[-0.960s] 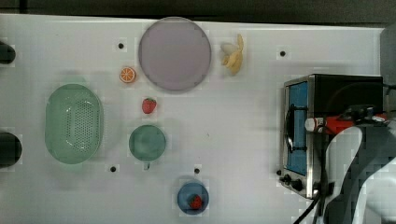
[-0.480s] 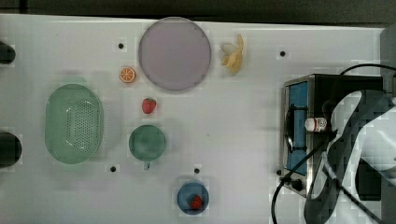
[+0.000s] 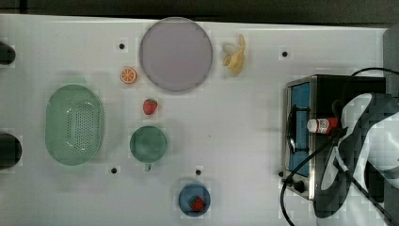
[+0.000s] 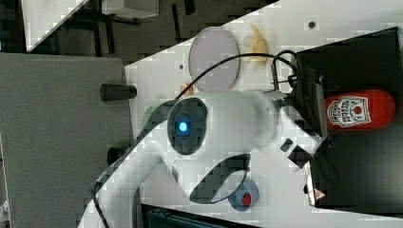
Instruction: Pick Ketchup from oven and place it on table.
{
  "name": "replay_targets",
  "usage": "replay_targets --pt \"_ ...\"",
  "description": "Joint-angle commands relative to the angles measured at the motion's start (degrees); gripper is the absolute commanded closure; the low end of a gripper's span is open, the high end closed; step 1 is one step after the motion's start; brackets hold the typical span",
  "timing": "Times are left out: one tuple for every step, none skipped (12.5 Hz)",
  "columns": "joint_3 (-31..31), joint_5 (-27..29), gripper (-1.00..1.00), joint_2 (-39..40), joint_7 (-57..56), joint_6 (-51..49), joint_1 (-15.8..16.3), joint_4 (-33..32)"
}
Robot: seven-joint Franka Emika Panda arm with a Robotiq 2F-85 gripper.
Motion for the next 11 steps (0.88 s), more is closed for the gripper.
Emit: replay_targets --pt "-0.9 1.8 -1.00 1.7 -1.0 0.8 -1.0 0.3" --pt "-0.9 1.8 -1.00 1.9 -1.0 0.9 -1.1 0.1" --pt "-0.9 1.8 -0.91 2.0 -1.0 0.9 -1.1 -0.1" --pt "-0.8 1.9 -0.68 2.0 -1.0 1.0 -1.1 -0.3" --pt "-0.9 1.9 -0.43 2.1 -1.1 1.1 -1.1 -0.3" --pt "-0.8 1.9 -0.24 1.9 -1.1 1.1 -1.0 -0.1" --pt "-0.9 1.9 -0.24 1.8 -1.1 1.1 -1.0 0.1" --pt "-0.9 1.8 -0.24 1.5 -1.1 1.0 -1.0 0.6" --pt "-0.9 1.5 -0.24 1.0 -1.1 0.9 -0.9 1.5" --pt "-0.9 1.3 -0.24 0.3 -1.4 0.8 -0.6 2.7" --pt "-0.8 1.0 -0.24 -0.7 -2.3 0.4 0.0 4.1"
